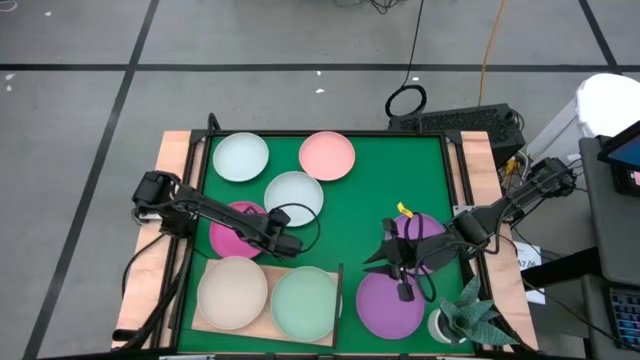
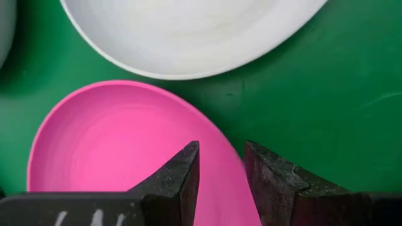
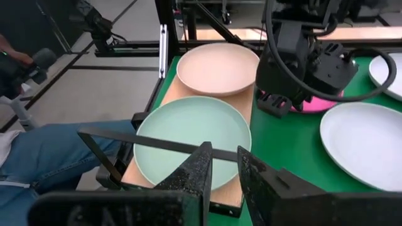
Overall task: Place and stack plates onto a shelf
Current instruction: Stack the pink plate on top of the brown plate on the shelf
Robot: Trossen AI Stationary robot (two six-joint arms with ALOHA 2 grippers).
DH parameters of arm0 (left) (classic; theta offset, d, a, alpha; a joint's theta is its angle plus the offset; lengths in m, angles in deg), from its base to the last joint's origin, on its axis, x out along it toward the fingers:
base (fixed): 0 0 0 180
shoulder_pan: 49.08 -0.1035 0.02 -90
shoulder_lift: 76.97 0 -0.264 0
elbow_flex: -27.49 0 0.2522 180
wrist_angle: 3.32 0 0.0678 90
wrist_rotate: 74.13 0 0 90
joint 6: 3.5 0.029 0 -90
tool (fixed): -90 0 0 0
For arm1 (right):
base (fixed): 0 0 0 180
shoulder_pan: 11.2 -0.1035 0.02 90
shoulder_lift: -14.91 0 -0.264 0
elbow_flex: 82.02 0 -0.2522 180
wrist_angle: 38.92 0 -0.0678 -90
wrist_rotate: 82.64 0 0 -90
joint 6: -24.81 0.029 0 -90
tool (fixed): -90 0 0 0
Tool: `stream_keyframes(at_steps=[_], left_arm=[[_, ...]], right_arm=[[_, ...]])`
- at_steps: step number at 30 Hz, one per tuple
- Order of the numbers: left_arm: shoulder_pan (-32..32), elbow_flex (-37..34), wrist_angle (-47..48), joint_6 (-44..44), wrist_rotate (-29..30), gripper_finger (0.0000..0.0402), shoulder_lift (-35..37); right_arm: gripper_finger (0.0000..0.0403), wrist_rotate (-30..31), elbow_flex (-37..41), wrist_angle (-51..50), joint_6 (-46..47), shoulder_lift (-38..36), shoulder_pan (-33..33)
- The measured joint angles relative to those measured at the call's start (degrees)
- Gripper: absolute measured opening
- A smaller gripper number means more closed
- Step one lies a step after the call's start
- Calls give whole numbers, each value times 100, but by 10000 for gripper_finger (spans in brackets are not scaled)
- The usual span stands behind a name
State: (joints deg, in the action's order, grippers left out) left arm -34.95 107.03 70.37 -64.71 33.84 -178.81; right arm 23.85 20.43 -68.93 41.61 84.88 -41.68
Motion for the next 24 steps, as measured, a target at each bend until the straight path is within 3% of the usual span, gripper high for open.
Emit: stream_keyframes(at_steps=[24], left_arm=[[-175, -470, -563, 214, -449, 131, -20]], right_arm=[[61, -24, -2, 144, -147, -2, 0]])
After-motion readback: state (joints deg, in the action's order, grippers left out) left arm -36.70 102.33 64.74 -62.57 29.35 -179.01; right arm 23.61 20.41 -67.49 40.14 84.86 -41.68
